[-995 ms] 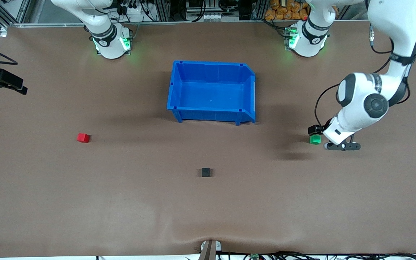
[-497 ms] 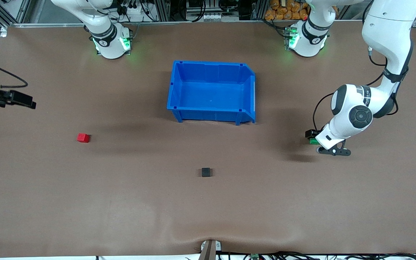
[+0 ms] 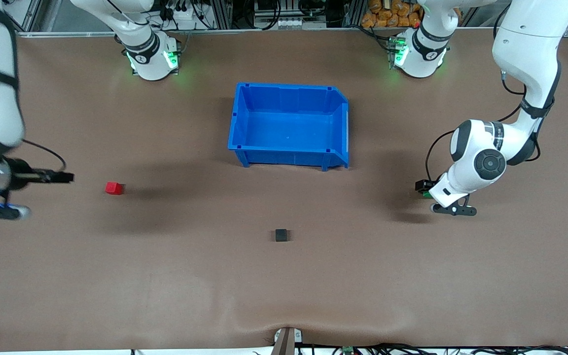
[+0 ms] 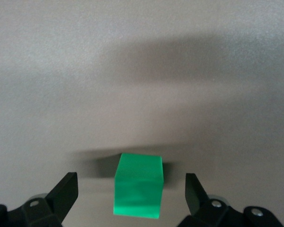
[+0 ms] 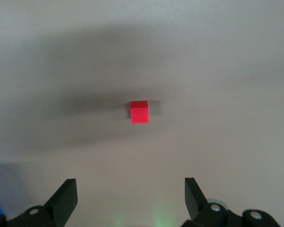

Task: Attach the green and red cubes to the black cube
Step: 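Grasp the green cube with the left gripper while the right gripper grasps the red cube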

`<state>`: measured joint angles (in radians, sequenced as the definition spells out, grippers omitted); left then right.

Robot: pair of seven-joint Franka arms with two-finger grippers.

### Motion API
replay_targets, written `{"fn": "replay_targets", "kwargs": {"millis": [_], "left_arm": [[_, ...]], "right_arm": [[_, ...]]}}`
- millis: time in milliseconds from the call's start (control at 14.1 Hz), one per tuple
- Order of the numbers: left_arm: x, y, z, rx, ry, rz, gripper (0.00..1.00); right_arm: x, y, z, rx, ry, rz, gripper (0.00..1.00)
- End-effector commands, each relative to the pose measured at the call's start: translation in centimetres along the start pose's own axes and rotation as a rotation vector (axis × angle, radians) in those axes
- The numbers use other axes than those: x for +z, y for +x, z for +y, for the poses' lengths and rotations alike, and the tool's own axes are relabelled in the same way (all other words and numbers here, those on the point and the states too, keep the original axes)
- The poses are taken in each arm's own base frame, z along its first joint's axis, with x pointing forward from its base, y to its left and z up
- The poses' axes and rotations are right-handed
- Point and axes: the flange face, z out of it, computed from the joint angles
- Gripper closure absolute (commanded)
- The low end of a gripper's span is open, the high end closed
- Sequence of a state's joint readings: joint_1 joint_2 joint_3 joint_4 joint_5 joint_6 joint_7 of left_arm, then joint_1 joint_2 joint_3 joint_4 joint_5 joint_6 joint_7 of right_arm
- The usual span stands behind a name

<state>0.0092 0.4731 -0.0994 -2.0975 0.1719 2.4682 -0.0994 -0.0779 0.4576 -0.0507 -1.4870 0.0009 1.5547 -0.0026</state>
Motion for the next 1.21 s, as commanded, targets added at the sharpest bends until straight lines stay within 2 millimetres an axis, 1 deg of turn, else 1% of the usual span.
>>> {"fn": "replay_targets", "kwargs": {"millis": [0,71,142,213,284,355,497,568,639,781,852,995,1137], "left_arm": [[0.3,0.7,0.0,-0.006,-0.003,0.014,0.00],[0.4,0.7,0.0,-0.015,-0.005,0.013,0.55],[0.5,0.6,0.1,-0.018,-0.005,0.008,1.00],[0.5,0.5,0.0,-0.016,-0.005,0.002,1.00],[0.5,0.5,0.0,-0.018,-0.004,0.002,1.00],[0.4,0.5,0.0,-0.024,-0.005,0.003,1.00],[0.0,0.7,0.0,-0.076,-0.005,0.011,1.00],[-0.5,1.1,0.1,-0.129,-0.005,0.022,1.00],[-1.3,1.7,0.1,-0.200,-0.008,0.041,1.00],[-2.7,2.8,1.1,-0.316,-0.035,0.067,1.00],[-3.4,3.2,1.4,-0.375,-0.051,0.078,1.00],[-4.9,4.1,2.8,-0.525,-0.098,0.093,1.00],[-6.7,5.4,4.9,-0.710,-0.134,0.118,1.00]], "right_arm": [[4.5,2.7,0.6,0.038,0.021,-0.072,0.00],[6.0,3.2,1.2,0.046,0.024,-0.088,0.00],[7.9,3.6,1.9,0.058,0.030,-0.085,0.00],[10.2,3.9,2.5,0.070,0.036,-0.072,0.00],[11.8,4.2,2.3,0.069,0.033,-0.041,0.00],[12.8,4.3,1.9,0.066,0.029,-0.033,0.00],[15.3,5.0,1.4,0.058,0.024,-0.063,0.00],[15.8,5.1,1.0,0.050,0.021,-0.072,0.00],[16.7,5.1,0.4,0.042,0.017,-0.089,0.08],[18.5,4.8,0.1,0.039,0.014,-0.120,0.26],[19.4,4.9,-0.3,0.031,0.010,-0.112,0.27],[20.5,5.0,-0.2,0.028,0.003,-0.089,0.28],[21.6,5.3,-0.1,0.031,0.001,-0.084,0.48]]}}
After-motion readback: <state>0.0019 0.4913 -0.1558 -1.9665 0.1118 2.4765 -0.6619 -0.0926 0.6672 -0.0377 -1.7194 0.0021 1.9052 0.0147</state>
